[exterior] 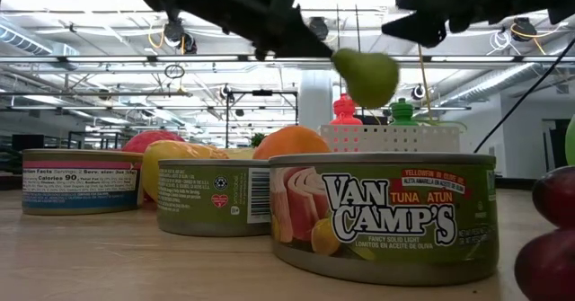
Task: Pick & Place Food Item
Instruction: Put the green pear into the yellow bin
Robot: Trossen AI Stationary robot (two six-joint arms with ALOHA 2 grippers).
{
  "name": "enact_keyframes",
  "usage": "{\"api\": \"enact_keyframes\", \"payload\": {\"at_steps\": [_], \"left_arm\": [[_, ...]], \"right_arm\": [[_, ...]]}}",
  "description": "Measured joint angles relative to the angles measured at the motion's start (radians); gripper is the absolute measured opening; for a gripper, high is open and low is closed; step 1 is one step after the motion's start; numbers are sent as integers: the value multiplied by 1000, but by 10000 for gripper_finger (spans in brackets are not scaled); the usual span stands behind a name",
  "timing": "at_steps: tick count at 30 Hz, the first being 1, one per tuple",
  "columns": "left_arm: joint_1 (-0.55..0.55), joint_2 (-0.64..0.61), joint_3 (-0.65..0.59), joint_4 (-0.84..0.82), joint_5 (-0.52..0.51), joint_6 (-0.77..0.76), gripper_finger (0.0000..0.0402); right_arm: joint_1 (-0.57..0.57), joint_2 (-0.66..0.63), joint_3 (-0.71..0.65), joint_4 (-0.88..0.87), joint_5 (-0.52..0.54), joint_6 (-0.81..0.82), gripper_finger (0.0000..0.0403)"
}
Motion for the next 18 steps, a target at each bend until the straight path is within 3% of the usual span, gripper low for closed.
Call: {"api": "enact_keyframes", "payload": {"at_steps": [7,11,14,18], "left_arm": [[47,-117,0,-202,-187,-10,8],[130,-203,1,-326,-277,-8,8],[236,-246,1,-427,-268,-45,8],[391,-244,3,-525,-139,-112,8]], "right_arm": [[0,-74,0,-41,1,15,359],[0,-74,0,-57,2,15,358],[0,-67,0,-56,2,15,357],[0,-65,0,-53,3,15,357]]}}
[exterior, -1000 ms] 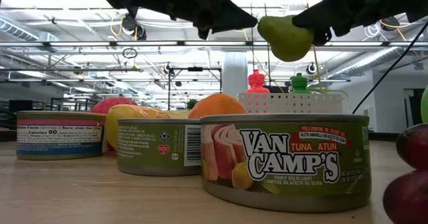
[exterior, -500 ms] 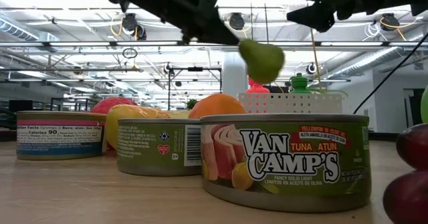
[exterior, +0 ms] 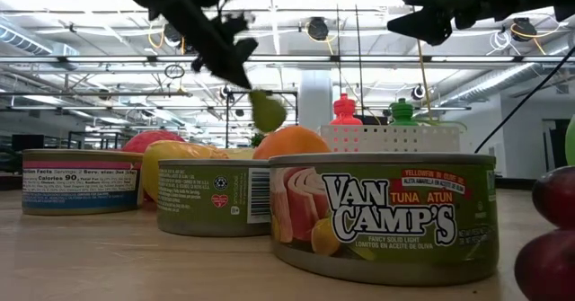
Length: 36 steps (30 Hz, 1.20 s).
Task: Pick & Place Food Item
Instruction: Put the green pear into the yellow bin
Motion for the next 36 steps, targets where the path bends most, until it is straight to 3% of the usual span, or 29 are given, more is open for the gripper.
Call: {"api": "enact_keyframes", "payload": {"at_steps": [3,10,20,31,36], "left_arm": [[92,41,36,-62,80,-41,8],[181,177,198,-213,130,-42,8],[182,407,428,-444,60,-29,8],[203,485,464,-515,10,-40,14],[193,474,463,-517,20,-79,46]], "right_arm": [[-1,0,0,0,1,-2,357],[-11,0,0,1,34,-4,357],[-13,1,0,-2,49,-3,357],[-13,1,-1,-8,48,-3,357],[-13,1,-1,-9,47,-3,357]]}}
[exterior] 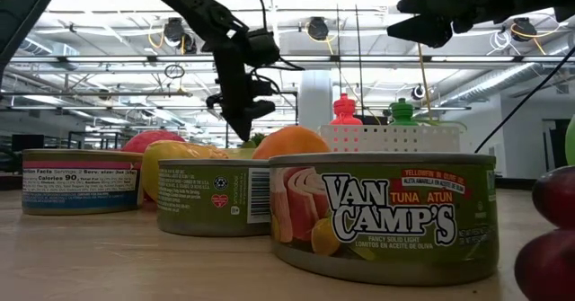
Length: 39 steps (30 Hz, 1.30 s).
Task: Pick & Place Food Item
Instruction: Put the green pear into the yellow bin, then put the green apple into the yellow bin
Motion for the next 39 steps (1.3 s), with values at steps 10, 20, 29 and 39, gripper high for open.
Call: {"api": "enact_keyframes", "payload": {"at_steps": [10,20,29,39], "left_arm": [[1,0,-1,2,-69,-3,156],[4,-49,10,0,-84,0,228],[-31,-218,5,-9,-19,-16,248],[-251,-399,-186,260,51,17,244]], "right_arm": [[0,0,0,-16,0,0,357],[0,0,0,-15,-1,0,357],[0,0,0,-38,-3,32,357],[0,0,0,-81,-94,81,357]]}}
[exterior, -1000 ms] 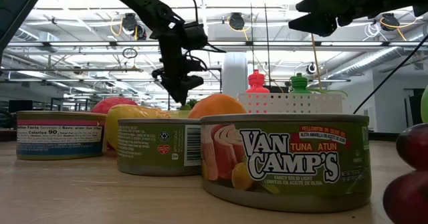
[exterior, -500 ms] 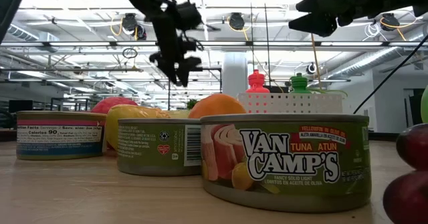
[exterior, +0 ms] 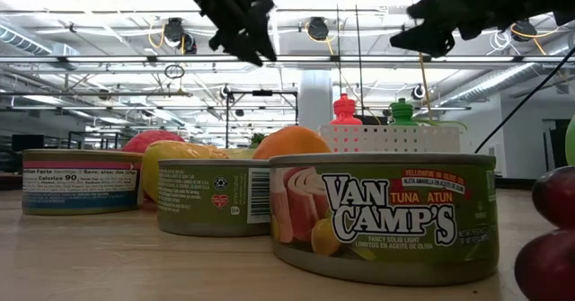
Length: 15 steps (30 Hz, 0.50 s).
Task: Pick & Place Food Item
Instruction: Put the green apple into the yellow bin
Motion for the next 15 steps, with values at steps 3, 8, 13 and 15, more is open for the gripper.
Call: {"api": "enact_keyframes", "payload": {"at_steps": [3,8,13,15], "left_arm": [[-94,-51,-120,176,1,27,244],[-227,-116,-353,501,3,57,244],[-302,-161,-467,702,2,60,244],[-322,-164,-475,733,2,30,244]], "right_arm": [[0,0,0,1,-124,21,357],[0,0,0,5,-300,79,357],[24,0,0,7,-353,102,357],[43,1,0,9,-354,103,357]]}}
